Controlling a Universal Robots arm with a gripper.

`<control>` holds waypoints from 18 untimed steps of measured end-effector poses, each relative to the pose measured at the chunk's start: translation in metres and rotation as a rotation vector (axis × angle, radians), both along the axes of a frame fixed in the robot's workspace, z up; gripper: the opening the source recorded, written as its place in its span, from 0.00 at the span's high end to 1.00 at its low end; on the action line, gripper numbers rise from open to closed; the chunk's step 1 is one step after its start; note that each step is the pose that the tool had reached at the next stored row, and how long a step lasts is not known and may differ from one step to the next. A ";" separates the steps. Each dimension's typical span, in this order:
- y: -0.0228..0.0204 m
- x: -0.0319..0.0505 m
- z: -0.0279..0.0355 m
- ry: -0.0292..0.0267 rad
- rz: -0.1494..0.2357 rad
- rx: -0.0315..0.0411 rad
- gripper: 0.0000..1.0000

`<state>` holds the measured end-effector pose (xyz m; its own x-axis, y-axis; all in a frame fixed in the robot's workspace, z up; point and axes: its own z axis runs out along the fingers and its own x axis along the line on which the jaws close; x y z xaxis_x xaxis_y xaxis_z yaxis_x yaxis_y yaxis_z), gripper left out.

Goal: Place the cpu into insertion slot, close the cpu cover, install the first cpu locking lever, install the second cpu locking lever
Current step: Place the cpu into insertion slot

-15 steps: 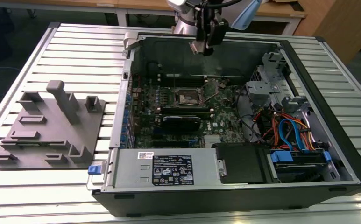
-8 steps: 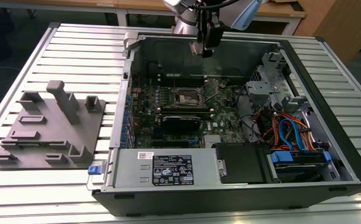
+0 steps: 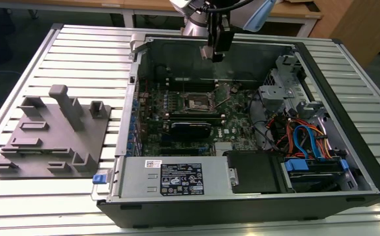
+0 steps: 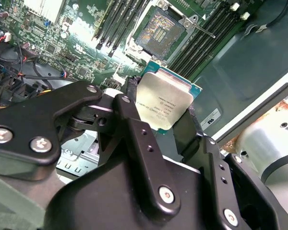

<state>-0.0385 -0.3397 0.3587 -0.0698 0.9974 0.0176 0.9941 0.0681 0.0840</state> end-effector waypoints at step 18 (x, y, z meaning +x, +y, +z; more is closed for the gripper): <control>0.0000 -0.0007 -0.0057 0.0000 -0.073 -0.0006 0.46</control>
